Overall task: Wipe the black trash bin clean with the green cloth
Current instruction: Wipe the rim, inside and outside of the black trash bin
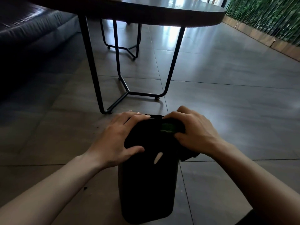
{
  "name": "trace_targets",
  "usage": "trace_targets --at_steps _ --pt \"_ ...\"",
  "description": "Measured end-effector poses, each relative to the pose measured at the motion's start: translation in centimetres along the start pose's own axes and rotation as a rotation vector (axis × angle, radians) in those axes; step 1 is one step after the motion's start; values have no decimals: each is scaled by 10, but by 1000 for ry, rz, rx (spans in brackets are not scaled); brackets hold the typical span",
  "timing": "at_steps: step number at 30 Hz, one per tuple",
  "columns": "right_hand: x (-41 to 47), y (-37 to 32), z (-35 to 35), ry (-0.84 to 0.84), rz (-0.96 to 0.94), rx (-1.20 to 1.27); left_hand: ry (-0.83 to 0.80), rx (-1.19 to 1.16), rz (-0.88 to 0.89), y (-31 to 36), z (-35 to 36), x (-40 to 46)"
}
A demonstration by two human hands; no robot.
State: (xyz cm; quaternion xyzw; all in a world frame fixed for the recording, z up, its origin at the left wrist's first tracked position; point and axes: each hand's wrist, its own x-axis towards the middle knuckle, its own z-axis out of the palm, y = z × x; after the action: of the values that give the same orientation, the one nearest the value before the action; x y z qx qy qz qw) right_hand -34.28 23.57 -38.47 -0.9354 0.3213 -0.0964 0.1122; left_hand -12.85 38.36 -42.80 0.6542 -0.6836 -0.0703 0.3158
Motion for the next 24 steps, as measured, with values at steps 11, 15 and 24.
trace_targets --at_steps 11,15,24 --pt "-3 -37 33 595 -67 524 -20 -46 -13 -15 1 10" --pt "-28 -38 85 397 -183 34 -4 -69 17 -19 1 14" --pt "-102 -12 156 170 -632 -394 -18 -67 -45 -36 -7 9"
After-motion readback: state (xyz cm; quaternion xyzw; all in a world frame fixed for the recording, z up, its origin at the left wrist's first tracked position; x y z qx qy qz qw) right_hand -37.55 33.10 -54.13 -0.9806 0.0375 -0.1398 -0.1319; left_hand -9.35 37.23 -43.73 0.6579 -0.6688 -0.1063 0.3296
